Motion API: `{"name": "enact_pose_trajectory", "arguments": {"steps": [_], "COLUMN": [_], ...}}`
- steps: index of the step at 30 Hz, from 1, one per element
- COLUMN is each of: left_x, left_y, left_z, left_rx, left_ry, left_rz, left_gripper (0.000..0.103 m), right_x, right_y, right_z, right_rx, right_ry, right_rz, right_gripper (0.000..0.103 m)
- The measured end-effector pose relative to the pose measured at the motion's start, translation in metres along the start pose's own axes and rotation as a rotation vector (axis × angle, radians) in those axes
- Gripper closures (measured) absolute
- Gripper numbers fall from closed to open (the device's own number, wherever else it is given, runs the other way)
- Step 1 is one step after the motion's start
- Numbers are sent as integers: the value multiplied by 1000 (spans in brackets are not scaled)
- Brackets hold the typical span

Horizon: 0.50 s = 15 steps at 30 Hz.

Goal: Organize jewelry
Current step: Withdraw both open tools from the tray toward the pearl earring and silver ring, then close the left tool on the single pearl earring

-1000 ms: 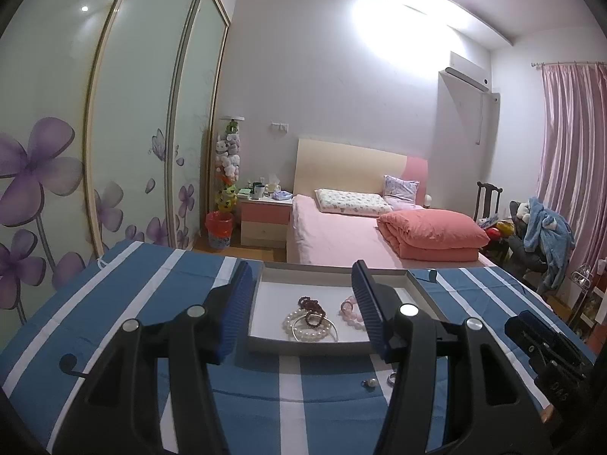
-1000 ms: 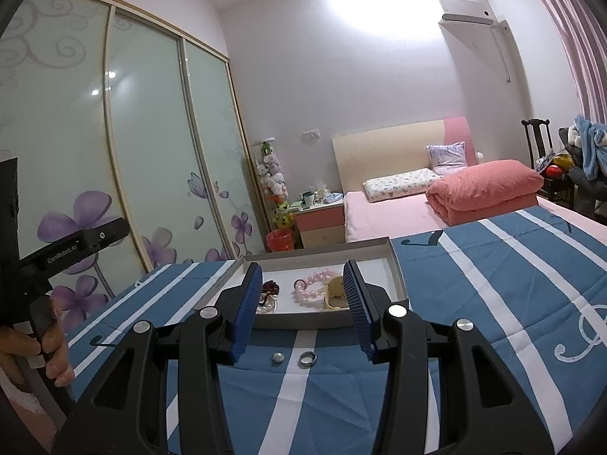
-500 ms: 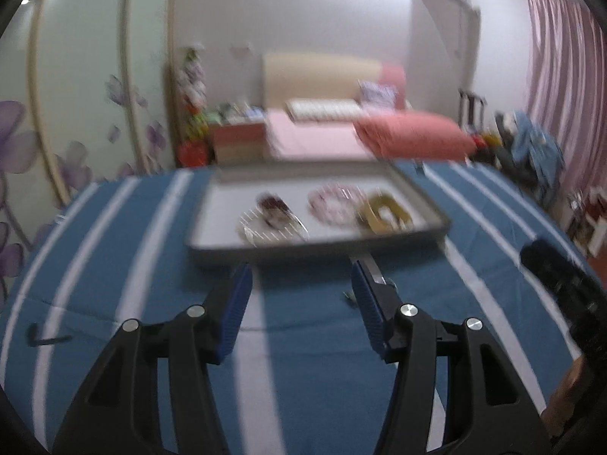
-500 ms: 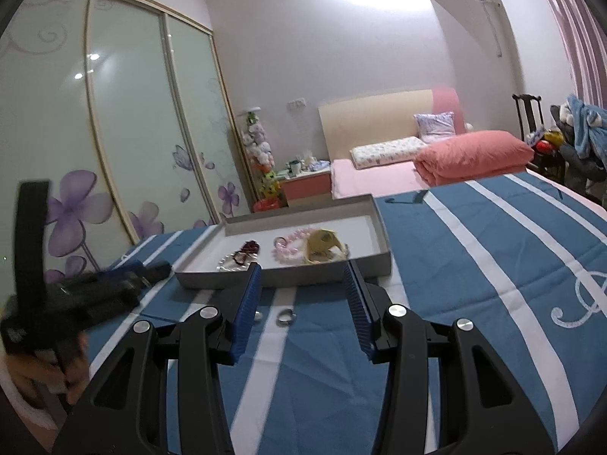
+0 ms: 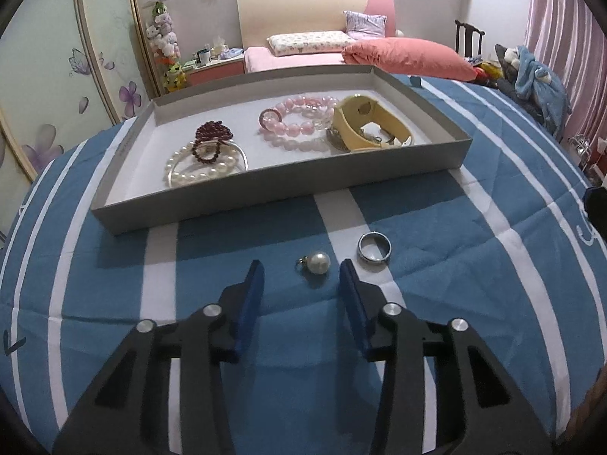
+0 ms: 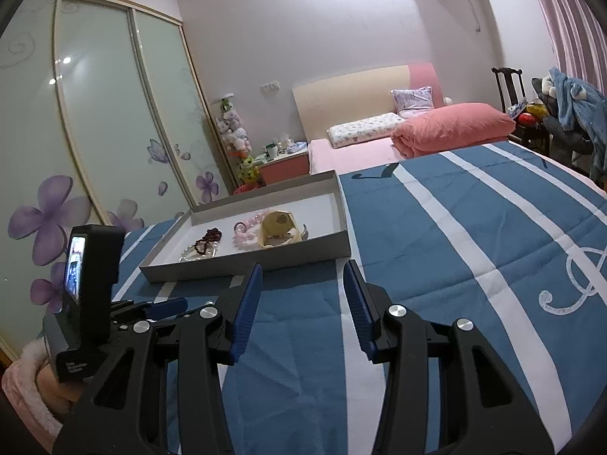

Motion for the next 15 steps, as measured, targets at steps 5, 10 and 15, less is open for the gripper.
{"name": "enact_pose_trajectory", "arguments": {"steps": [5,10,15], "left_x": [6,11,11], "left_y": [-5,-9,-10], "left_z": [-6,-8,7], "left_rx": [1,-5,-36], "left_ry": [3,-1,-21], "left_rz": [-2,-2,-3], "left_gripper": [68,83,84], "right_x": [2,3,4], "right_y": [2,2,2], "right_z": [-4,-5,1], "right_rx": [19,22,12], "right_ry": [-3,-7,-18], "right_rz": [14,22,36], "right_gripper": [57,57,57]}}
Point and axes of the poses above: each gripper's, at about its wrist camera, not at the fingertips, and x roughly the way its jaws point, z to its left, y to its underside, the point moved 6 cm from there along x, roughly the way its jaws point, and after that the axes turned 6 degrees about -x, right-handed, at the moved point
